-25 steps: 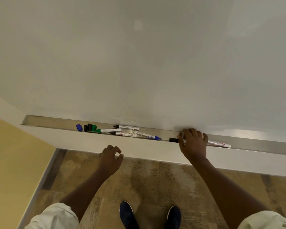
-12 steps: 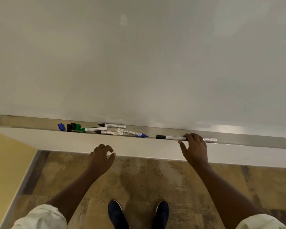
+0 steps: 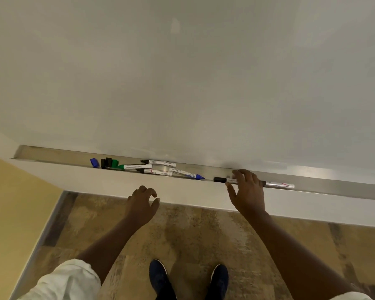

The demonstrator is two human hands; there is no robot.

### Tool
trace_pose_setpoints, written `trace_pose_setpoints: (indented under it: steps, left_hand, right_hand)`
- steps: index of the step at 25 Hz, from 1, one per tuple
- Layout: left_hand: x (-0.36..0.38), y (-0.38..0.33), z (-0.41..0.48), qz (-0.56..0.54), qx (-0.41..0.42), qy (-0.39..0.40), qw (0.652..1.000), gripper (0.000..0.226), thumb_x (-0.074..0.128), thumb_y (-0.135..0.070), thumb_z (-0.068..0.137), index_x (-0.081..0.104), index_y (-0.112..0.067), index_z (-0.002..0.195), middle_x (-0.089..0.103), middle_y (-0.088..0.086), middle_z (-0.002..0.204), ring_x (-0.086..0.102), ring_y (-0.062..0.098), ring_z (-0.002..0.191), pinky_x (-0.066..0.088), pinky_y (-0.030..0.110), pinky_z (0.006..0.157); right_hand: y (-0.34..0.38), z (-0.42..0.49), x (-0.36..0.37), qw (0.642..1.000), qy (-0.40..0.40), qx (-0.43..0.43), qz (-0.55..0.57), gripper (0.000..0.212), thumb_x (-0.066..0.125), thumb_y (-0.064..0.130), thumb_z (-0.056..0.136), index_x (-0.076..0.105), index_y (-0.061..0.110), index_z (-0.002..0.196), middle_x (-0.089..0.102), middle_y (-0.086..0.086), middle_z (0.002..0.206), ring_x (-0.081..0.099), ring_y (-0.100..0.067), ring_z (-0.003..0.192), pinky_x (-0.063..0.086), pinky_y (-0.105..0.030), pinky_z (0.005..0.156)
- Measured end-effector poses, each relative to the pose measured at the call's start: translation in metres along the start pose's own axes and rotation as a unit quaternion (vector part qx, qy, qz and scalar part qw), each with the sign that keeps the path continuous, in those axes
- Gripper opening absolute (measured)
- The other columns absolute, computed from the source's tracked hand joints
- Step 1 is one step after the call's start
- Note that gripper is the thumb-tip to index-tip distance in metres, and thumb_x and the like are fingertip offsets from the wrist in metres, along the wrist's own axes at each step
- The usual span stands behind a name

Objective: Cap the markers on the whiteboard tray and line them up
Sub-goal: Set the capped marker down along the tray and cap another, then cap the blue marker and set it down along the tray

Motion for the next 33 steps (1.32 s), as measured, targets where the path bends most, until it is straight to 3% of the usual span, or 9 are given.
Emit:
trace_pose_setpoints:
  steps: [4, 7, 12, 18, 24, 29, 33]
  left_hand:
    - [-0.014, 0.003, 0.003, 0.002, -0.008, -0.03, 1.0, 0.018, 0.065, -0.033, 0.09, 0.067, -0.017, 0.099, 0.064, 0.004, 0.103, 0.061, 0.022, 0.091, 0.045, 0.036, 0.077]
    - [-0.033, 0.013, 0.007, 0.012, -0.022, -0.041, 0.999, 0.021, 0.063, -0.035, 0.092, 0.067, -0.018, 0.103, 0.063, 0.003, 0.106, 0.06, 0.02, 0.095, 0.046, 0.036, 0.08]
    - [-0.065, 0.041, 0.009, 0.019, -0.054, -0.069, 0.996, 0.024, 0.06, -0.035, 0.094, 0.067, -0.015, 0.106, 0.063, 0.005, 0.109, 0.06, 0.023, 0.099, 0.049, 0.041, 0.086]
    - [-0.099, 0.066, 0.014, 0.005, -0.088, -0.107, 0.99, 0.022, 0.06, -0.031, 0.094, 0.067, -0.012, 0.104, 0.065, 0.008, 0.105, 0.061, 0.026, 0.098, 0.048, 0.042, 0.085]
    - [-0.132, 0.09, 0.035, -0.025, -0.163, -0.173, 0.971, 0.018, 0.057, -0.02, 0.094, 0.063, -0.008, 0.105, 0.064, 0.013, 0.107, 0.062, 0.032, 0.094, 0.052, 0.047, 0.083]
    - [-0.144, 0.123, 0.056, -0.003, -0.247, -0.177, 0.953, 0.025, 0.048, -0.021, 0.099, 0.06, -0.006, 0.116, 0.059, 0.019, 0.11, 0.06, 0.038, 0.099, 0.049, 0.046, 0.086]
    - [-0.147, 0.14, 0.065, 0.049, -0.237, -0.18, 0.954, 0.031, 0.048, -0.028, 0.1, 0.063, -0.005, 0.115, 0.06, 0.02, 0.11, 0.06, 0.039, 0.099, 0.048, 0.046, 0.085]
  right_hand:
    - [0.083, 0.02, 0.013, 0.992, 0.033, -0.108, 0.048, 0.033, 0.059, 0.033, 0.092, 0.062, 0.015, 0.12, 0.065, -0.005, 0.114, 0.059, -0.025, 0.103, 0.051, -0.037, 0.084]
    - [0.129, 0.037, 0.026, 0.988, 0.076, -0.131, 0.041, 0.034, 0.058, 0.029, 0.091, 0.061, 0.015, 0.122, 0.064, -0.005, 0.115, 0.059, -0.026, 0.102, 0.052, -0.038, 0.083]
    - [0.149, 0.052, 0.051, 0.978, 0.143, -0.121, -0.087, 0.029, 0.052, 0.015, 0.09, 0.062, 0.015, 0.118, 0.061, -0.008, 0.114, 0.059, -0.027, 0.099, 0.049, -0.036, 0.08]
    - [0.153, 0.058, 0.052, 0.969, 0.144, -0.157, -0.122, 0.026, 0.051, 0.014, 0.092, 0.061, 0.012, 0.116, 0.061, -0.009, 0.111, 0.06, -0.027, 0.096, 0.052, -0.037, 0.077]
    - [0.168, 0.06, 0.022, 0.987, 0.087, -0.137, -0.014, 0.019, 0.065, 0.024, 0.086, 0.063, 0.014, 0.101, 0.057, -0.008, 0.098, 0.057, -0.027, 0.084, 0.054, -0.036, 0.058]
    - [0.19, 0.06, 0.004, 0.989, 0.073, -0.115, 0.052, 0.02, 0.056, 0.029, 0.093, 0.058, 0.03, 0.113, 0.07, 0.004, 0.075, 0.058, -0.017, 0.059, 0.044, -0.025, 0.051]
    - [0.215, 0.045, 0.001, 0.974, 0.104, -0.132, 0.155, 0.022, 0.06, 0.027, 0.094, 0.058, 0.032, 0.116, 0.075, 0.009, 0.089, 0.065, -0.011, 0.063, 0.055, -0.028, 0.057]
Point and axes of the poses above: each hand's wrist, its own z-axis towards the middle knuckle, its own x-axis out of the palm, y = z × x, the point moved 7 cm from there along z, towards the middle knuckle
